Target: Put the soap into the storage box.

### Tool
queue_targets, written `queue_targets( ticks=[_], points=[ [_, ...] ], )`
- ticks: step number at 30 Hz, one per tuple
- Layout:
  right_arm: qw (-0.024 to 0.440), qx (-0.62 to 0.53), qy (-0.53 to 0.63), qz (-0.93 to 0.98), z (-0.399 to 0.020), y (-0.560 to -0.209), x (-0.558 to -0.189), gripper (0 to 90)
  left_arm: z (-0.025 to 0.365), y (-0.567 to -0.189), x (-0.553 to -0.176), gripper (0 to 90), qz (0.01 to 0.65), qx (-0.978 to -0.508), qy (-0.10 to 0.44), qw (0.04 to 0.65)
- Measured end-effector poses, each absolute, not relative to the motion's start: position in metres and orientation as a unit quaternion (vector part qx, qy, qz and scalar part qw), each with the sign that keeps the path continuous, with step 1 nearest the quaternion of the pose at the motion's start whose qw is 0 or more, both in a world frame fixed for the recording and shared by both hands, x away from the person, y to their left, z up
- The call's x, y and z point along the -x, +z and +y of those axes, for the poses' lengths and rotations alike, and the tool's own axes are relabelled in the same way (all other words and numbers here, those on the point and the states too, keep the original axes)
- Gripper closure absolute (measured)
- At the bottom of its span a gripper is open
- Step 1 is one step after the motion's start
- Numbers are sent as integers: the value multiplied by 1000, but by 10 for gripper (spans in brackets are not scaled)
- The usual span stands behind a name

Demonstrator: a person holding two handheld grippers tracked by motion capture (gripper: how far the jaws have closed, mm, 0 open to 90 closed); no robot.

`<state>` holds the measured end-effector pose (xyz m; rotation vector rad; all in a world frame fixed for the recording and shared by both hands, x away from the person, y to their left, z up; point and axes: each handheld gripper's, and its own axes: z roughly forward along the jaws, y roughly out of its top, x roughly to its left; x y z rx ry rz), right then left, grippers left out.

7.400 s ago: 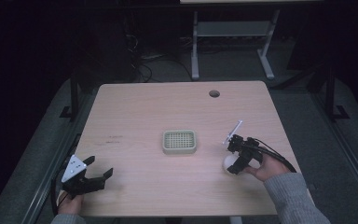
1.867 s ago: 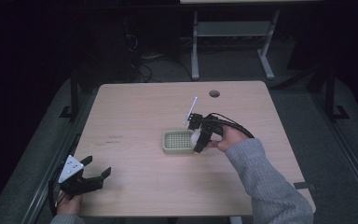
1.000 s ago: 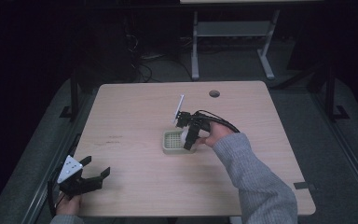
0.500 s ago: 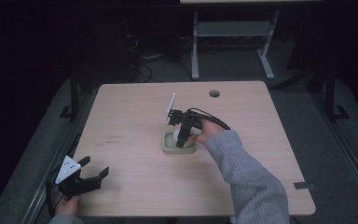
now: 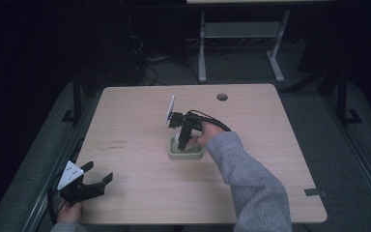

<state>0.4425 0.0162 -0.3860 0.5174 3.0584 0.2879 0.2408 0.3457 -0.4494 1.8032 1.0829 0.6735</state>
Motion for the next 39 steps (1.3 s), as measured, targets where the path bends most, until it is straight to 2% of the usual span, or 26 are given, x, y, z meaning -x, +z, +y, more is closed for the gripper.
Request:
queue_targets(
  ticks=[39],
  points=[
    [21, -170, 71, 983, 19, -407, -449, 234, 347, -449, -239, 129, 436, -730, 275, 448]
  ],
)
